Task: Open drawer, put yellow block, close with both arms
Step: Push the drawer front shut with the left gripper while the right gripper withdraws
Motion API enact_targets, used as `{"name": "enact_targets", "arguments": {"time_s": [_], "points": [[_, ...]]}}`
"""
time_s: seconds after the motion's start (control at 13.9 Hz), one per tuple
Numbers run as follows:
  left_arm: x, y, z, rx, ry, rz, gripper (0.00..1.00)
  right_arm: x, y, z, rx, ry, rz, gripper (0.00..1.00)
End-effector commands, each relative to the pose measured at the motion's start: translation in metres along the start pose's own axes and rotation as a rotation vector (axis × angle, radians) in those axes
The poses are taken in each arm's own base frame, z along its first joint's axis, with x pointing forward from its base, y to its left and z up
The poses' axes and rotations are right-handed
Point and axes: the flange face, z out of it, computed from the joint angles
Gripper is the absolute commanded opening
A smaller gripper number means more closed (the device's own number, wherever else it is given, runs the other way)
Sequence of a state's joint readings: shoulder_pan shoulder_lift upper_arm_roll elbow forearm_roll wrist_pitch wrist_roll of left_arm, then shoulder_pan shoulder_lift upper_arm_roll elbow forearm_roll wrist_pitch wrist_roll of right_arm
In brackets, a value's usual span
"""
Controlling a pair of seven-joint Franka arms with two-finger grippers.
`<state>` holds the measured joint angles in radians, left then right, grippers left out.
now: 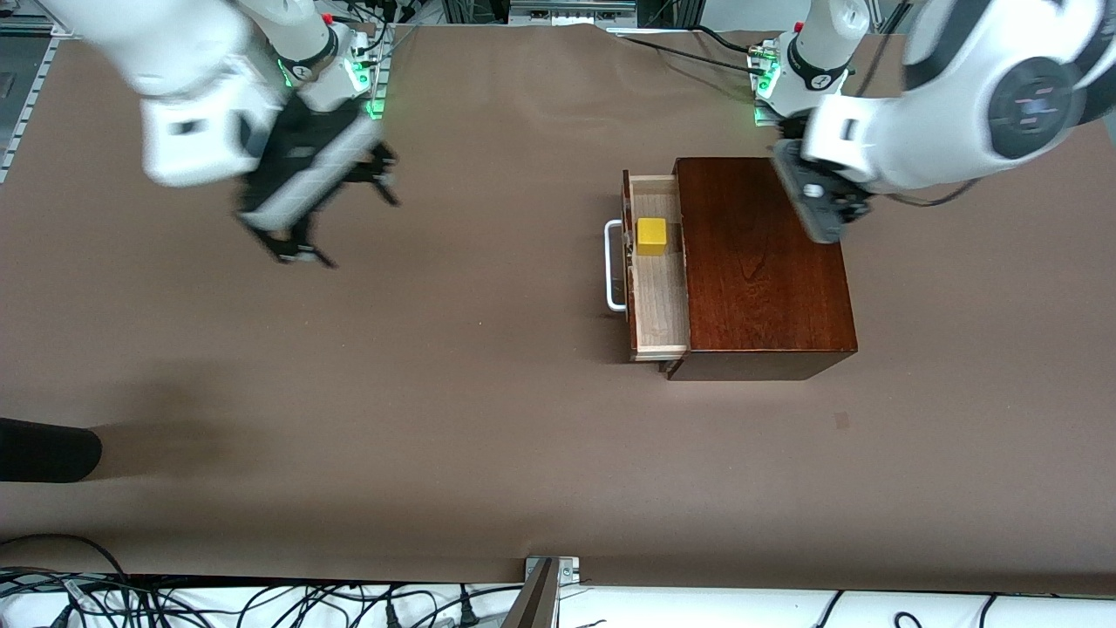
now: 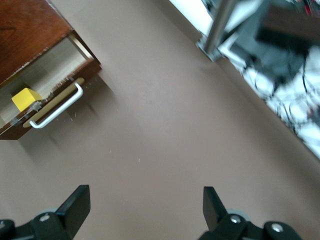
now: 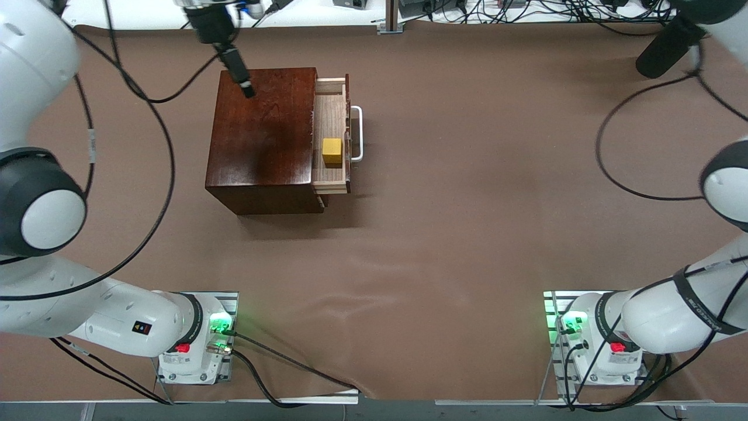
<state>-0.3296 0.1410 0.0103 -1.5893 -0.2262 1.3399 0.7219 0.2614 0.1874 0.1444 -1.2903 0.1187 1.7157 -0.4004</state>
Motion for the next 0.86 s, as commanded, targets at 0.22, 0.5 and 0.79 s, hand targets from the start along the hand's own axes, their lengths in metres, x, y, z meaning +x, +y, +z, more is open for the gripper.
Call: {"name": "enact_targets", "arguments": {"time_s": [0.22,0.5,0.79], "points": [[0.112,0.009,0.042,-0.029,0.050,0.320,1.00,-0.101,0.071,-0.009,0.068,-0.146,0.364,1.00],[0.194,0.052,0.108,0.106,0.014,0.479,1.00,-0.120,0.089,-0.007,-0.023,-0.232,0.508,1.00],[0.253,0.073,0.178,0.210,0.012,0.573,1.00,-0.125,0.094,0.002,-0.056,-0.283,0.610,1.00]]}}
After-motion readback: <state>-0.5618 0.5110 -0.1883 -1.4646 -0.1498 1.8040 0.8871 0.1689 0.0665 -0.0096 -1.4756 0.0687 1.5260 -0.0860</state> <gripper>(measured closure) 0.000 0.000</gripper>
